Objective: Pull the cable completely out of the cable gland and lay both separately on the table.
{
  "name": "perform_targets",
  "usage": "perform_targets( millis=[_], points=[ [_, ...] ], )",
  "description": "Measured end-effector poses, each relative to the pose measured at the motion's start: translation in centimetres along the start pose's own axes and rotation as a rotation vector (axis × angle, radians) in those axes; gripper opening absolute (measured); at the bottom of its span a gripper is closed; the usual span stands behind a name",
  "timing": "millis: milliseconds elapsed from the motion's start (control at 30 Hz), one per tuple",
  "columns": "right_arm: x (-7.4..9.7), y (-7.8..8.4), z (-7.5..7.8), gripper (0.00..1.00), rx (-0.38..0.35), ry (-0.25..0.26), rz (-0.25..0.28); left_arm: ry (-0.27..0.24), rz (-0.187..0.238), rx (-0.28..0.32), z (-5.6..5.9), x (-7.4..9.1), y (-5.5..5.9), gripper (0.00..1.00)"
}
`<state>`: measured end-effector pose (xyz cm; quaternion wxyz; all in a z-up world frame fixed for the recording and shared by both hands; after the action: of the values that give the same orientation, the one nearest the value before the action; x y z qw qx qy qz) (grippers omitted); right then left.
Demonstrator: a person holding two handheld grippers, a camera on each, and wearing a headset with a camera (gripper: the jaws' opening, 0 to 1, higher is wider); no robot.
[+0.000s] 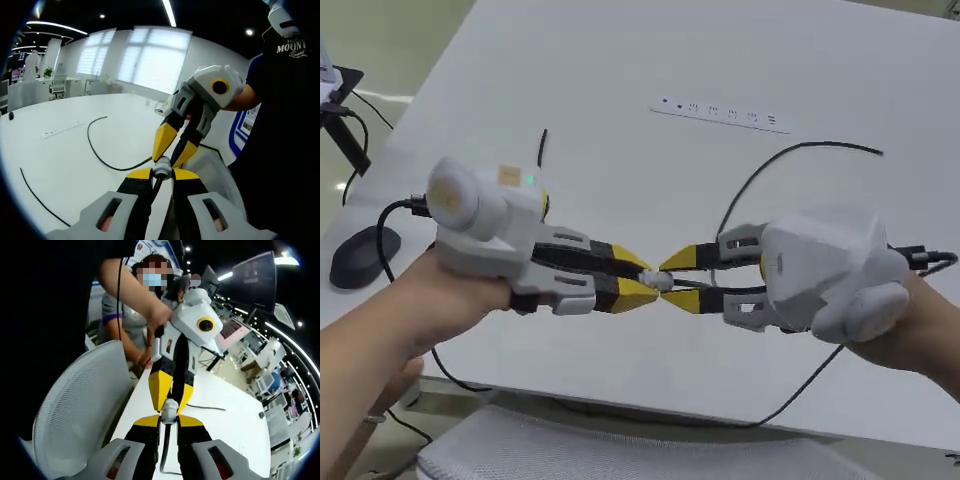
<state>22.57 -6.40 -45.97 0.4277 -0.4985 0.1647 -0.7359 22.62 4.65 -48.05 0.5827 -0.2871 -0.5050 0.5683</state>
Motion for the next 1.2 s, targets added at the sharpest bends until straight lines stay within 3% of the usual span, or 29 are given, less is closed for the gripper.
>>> perform_targets(
  millis=[167,333,500,600,700,767,800,833,900,933,1000,1033,1067,1167,1200],
  points=[
    [-0.1,0.0,0.0,0.07,-0.004,0.008,-0.013,0.002,-0.007,-0.005,0.1,0.0,0.2,0.15],
    [0.1,-0.1,0.0,0.08,-0.076,0.009,-0.003,0.006,-0.005,-0.024,0.4,0.1,0.1,0.15],
    [0.1,0.2,0.0,0.09,-0.273,0.003,0.036,-0.001,-0.012,-0.044,0.6,0.2,0.2,0.15],
    [0.7,0.7,0.6,0.15,-0.463,0.010,0.103,-0.007,-0.016,-0.053,0.7,0.3,0.2,0.15],
    [1.3,1.6,0.9,0.18,-0.648,-0.041,0.131,-0.019,-0.021,-0.102,0.9,0.4,0.3,0.15],
    [1.3,2.5,1.3,0.21,-0.826,-0.109,0.137,-0.027,-0.027,-0.153,0.8,0.3,0.3,0.15],
    [1.3,2.8,1.8,0.21,-0.869,-0.112,0.169,-0.029,-0.027,-0.166,0.8,0.3,0.3,0.15],
    [1.3,3.0,2.3,0.20,-0.962,-0.156,0.232,-0.028,-0.027,-0.167,0.8,0.2,0.3,0.15],
    [1.1,3.6,3.1,0.13,-1.068,-0.191,0.284,-0.032,-0.029,-0.175,0.8,0.2,0.2,0.15],
    [1.0,3.8,3.2,0.11,-1.130,-0.232,0.298,-0.037,-0.027,-0.195,0.8,0.2,0.0,0.15],
    [0.6,4.4,3.2,0.14,-1.225,-0.302,0.277,-0.037,-0.032,-0.227,0.9,0.1,-0.1,0.15],
    [0.4,4.4,3.2,0.17,-1.243,-0.321,0.298,-0.040,-0.039,-0.243,1.0,0.0,-0.1,0.15],
    [0.3,4.2,2.7,0.21,-1.314,-0.427,0.305,-0.036,-0.050,-0.261,1.1,-0.1,-0.1,0.15],
    [0.1,4.1,2.2,0.21,-1.371,-0.539,0.307,-0.034,-0.059,-0.282,1.2,-0.3,-0.2,0.15],
    [0.1,4.0,1.9,0.23,-1.405,-0.613,0.294,-0.030,-0.066,-0.288,1.3,-0.4,-0.3,0.15]
  ],
)
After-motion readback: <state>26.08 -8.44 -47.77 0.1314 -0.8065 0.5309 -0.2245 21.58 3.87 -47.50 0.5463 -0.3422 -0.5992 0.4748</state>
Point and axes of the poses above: the centre of the closed fingertips' face, and the gripper's own axes: x roughly backward along the fingers, z roughly to its right, y roughly out of its underside, the point moved 7 cm from there along x, roughly backward along the fingers, and after that the axes turned 4 degrees about y, right-handed, at the moved point
